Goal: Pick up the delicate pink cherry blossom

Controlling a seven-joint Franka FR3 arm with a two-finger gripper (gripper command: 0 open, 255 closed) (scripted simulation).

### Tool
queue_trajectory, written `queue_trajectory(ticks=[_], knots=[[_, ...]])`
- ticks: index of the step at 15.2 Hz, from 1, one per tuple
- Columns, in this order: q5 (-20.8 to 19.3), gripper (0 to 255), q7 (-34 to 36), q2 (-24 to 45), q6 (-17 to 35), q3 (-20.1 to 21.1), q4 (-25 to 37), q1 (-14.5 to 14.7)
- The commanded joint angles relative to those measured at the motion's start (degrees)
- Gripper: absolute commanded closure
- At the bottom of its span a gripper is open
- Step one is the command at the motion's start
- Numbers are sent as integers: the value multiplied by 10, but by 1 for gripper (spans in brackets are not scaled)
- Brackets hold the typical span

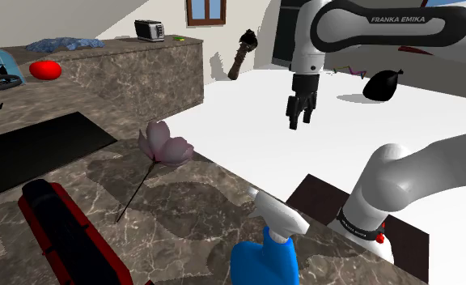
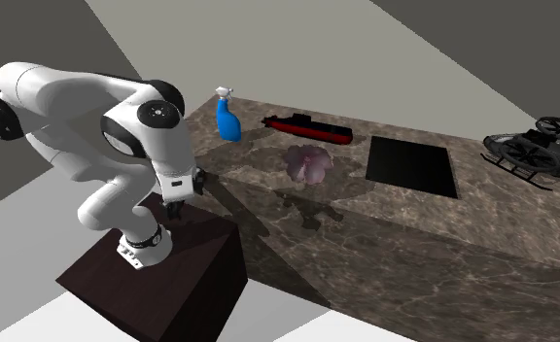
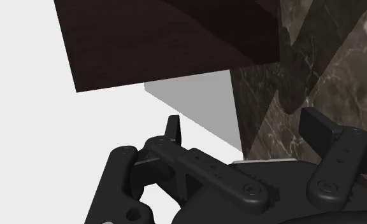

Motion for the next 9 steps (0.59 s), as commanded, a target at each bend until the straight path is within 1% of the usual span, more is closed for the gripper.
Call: queue_trajectory(ticks=[1,5,9], knots=[[0,0,0,0,0,0,0,0],[47,0,117,-19,20,71,-7,3],[87,0,233,-13,47,145,4,4]])
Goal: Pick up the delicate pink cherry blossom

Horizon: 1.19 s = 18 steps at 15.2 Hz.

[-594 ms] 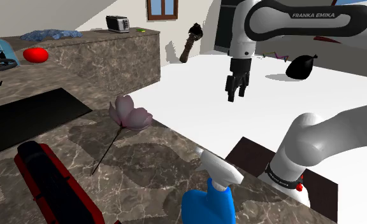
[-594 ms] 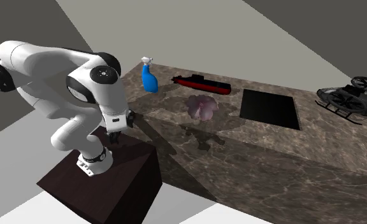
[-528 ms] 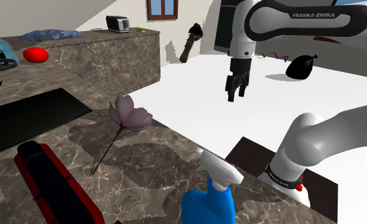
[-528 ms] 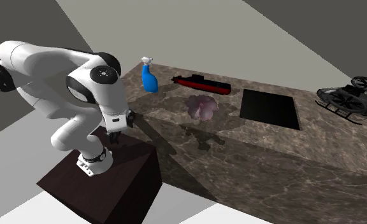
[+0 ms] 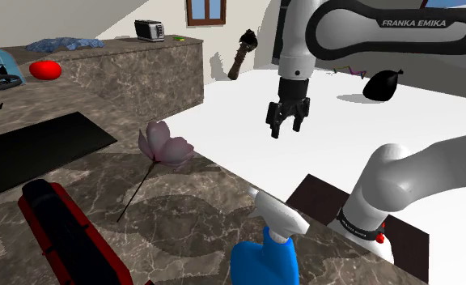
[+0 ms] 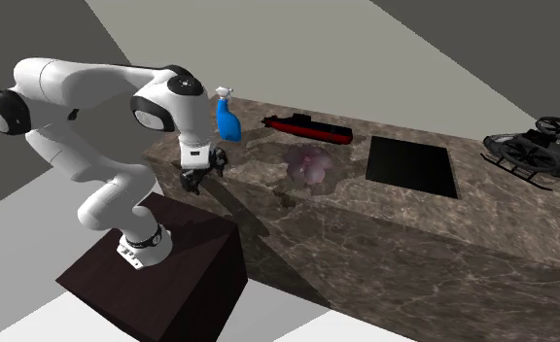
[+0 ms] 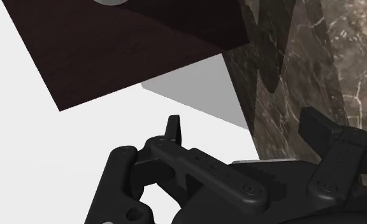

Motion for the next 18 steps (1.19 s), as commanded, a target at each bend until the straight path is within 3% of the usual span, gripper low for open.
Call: queue_trajectory(ticks=[1,6,11,15,18], knots=[[20,0,63,4,14,39,8,0],[47,0,209,49,54,135,52,-15],[40,0,358,124,91,237,124,-52],[0,0,490,208,114,327,200,-97],[-63,0,604,292,122,406,268,-138]])
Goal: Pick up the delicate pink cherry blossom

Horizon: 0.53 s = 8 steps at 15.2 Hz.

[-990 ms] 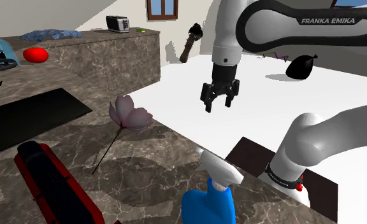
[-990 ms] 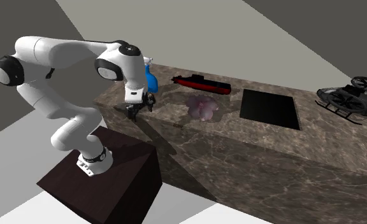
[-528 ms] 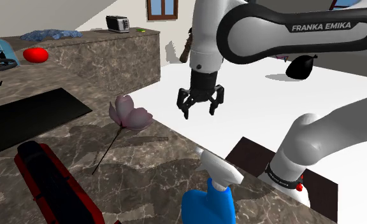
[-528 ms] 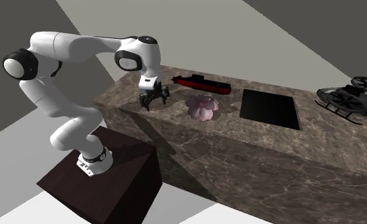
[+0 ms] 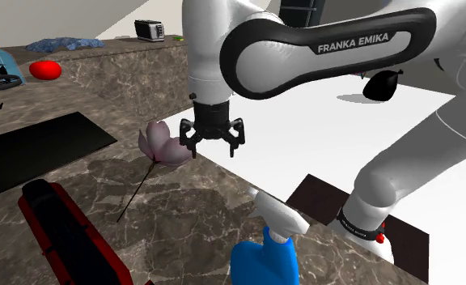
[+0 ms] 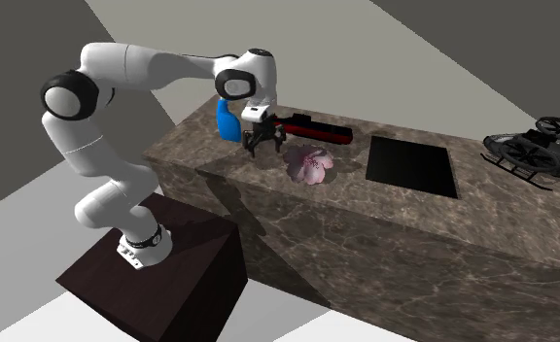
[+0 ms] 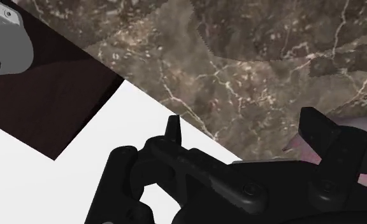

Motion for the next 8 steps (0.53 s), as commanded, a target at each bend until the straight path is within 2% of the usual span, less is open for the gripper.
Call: queue_trajectory(ticks=[1,3,4,5,6,8], knots=[[-53,0,87,64,0,56,50,-27],[-138,0,186,153,-10,116,106,-44],[-191,0,241,208,-23,138,137,-38],[-246,0,294,264,-41,147,172,-17],[-292,0,337,313,-62,140,208,17],[-360,0,400,390,-105,105,286,95]])
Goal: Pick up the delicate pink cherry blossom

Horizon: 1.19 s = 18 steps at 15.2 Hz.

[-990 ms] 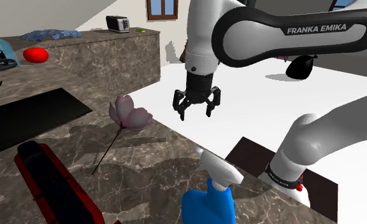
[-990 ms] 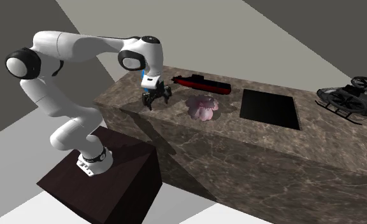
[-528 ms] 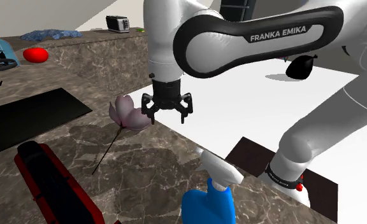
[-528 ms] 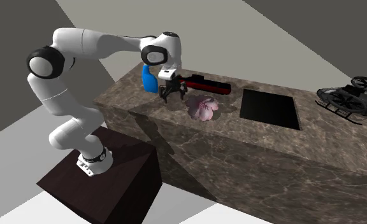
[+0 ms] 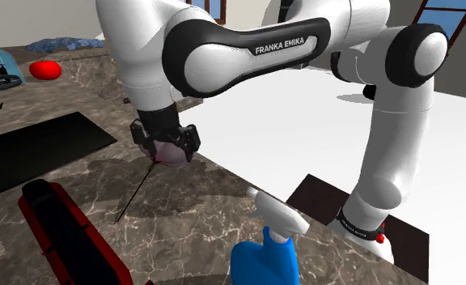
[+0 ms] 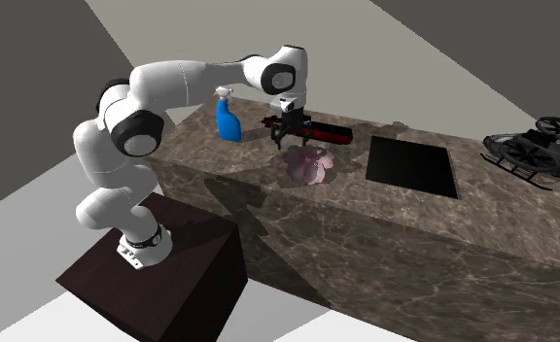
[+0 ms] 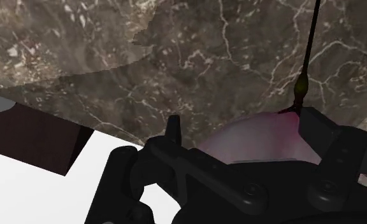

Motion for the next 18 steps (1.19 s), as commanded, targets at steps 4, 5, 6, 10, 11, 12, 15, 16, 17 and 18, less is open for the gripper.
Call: queue_trajectory(ticks=[4,5,6,10,11,12,15,16,17,18], knots=[[-127,0,104,158,-103,-81,206,171],[-126,0,106,157,-95,-81,196,168],[-126,0,108,157,-87,-81,186,164],[-125,0,117,156,-56,-80,150,152],[-126,0,119,156,-49,-80,142,149],[-126,0,121,156,-45,-80,138,148],[-127,255,120,157,-45,-81,139,148],[-127,255,120,157,-45,-81,139,148],[-127,255,120,157,-45,-81,139,148],[-126,255,120,157,-45,-81,139,148]])
